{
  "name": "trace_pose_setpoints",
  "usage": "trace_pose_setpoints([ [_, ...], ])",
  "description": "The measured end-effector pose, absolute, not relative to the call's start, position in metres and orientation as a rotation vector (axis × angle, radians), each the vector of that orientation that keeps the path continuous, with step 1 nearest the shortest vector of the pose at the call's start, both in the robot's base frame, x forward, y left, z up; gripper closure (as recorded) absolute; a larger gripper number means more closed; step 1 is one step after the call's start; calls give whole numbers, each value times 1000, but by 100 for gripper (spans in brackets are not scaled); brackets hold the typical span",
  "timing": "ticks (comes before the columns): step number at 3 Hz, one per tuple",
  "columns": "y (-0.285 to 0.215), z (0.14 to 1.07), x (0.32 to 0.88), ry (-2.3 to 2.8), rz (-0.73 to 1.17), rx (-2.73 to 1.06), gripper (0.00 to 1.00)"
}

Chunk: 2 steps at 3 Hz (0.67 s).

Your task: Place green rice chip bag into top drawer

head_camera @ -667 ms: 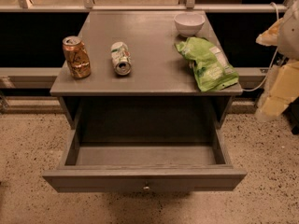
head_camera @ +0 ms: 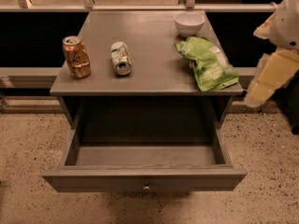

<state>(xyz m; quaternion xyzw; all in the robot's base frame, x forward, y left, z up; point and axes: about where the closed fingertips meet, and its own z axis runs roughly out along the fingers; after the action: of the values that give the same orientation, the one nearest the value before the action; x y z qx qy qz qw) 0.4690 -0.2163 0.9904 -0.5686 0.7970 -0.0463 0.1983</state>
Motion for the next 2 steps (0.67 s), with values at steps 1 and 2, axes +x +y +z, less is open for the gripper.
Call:
trace_pose_setpoints([
  [1, -215, 979, 538, 2266, -121, -1445, 0],
  [2, -212, 962, 598, 2298, -53, -1255, 0],
])
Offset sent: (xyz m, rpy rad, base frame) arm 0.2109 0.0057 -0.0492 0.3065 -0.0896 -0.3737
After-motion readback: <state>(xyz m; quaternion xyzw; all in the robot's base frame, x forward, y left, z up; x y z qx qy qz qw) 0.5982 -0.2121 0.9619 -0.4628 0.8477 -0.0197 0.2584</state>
